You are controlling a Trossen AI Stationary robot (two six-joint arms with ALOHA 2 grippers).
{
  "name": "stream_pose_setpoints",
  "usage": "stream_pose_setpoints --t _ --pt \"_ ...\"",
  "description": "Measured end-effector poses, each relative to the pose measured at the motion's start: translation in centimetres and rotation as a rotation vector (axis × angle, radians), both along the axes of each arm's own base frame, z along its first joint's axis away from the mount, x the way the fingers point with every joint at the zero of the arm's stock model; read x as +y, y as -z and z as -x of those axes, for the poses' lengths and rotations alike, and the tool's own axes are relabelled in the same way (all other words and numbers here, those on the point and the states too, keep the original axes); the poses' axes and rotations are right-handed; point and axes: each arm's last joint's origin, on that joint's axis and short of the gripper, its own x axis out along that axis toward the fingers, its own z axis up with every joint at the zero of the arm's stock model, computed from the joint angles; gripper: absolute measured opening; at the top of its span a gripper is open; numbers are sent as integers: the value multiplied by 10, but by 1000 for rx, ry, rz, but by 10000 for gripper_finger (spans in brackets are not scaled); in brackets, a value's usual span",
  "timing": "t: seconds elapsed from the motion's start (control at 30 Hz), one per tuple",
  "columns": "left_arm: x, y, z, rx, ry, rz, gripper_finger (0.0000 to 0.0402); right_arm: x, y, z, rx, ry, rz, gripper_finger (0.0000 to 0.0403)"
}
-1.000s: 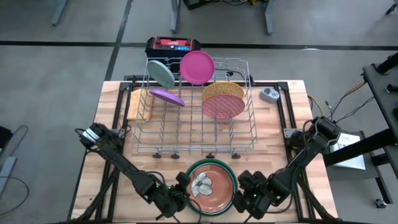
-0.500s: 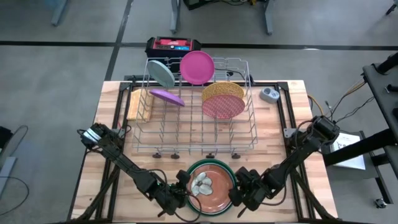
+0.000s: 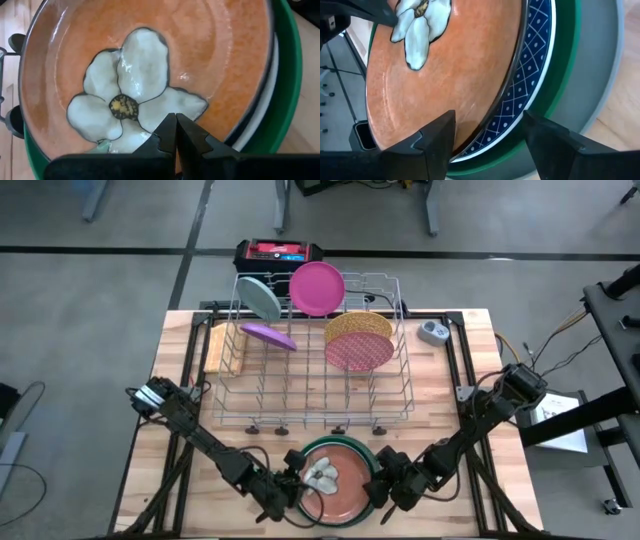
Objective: Sort dishes
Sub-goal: Put the orange plate into the dishwasher rack
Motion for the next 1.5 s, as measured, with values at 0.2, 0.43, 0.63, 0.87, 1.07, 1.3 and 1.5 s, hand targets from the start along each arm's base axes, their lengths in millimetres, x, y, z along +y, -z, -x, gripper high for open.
stream_pose_setpoints --t 0.2,0.43,0.63,0.87,1.07,1.3,1.5 --pt "3 5 -2 -9 -9 5 0 -4 -5 2 -14 10 27 218" --pt "3 12 -10 -42 -3 26 0 -6 -8 1 -35 26 44 219" --pt "6 13 -14 -54 -6 46 0 -9 -9 -2 -51 45 58 205" --pt "7 12 -17 -73 -13 58 0 -12 -9 -4 -57 11 108 103" --pt "7 11 -18 -79 -11 61 0 -14 -11 -5 -89 41 135 14" --pt "8 6 -17 -88 -11 68 0 -14 -13 -5 -99 45 148 9" --pt "8 -15 -12 -119 -3 84 0 -14 -26 -4 -154 23 192 2"
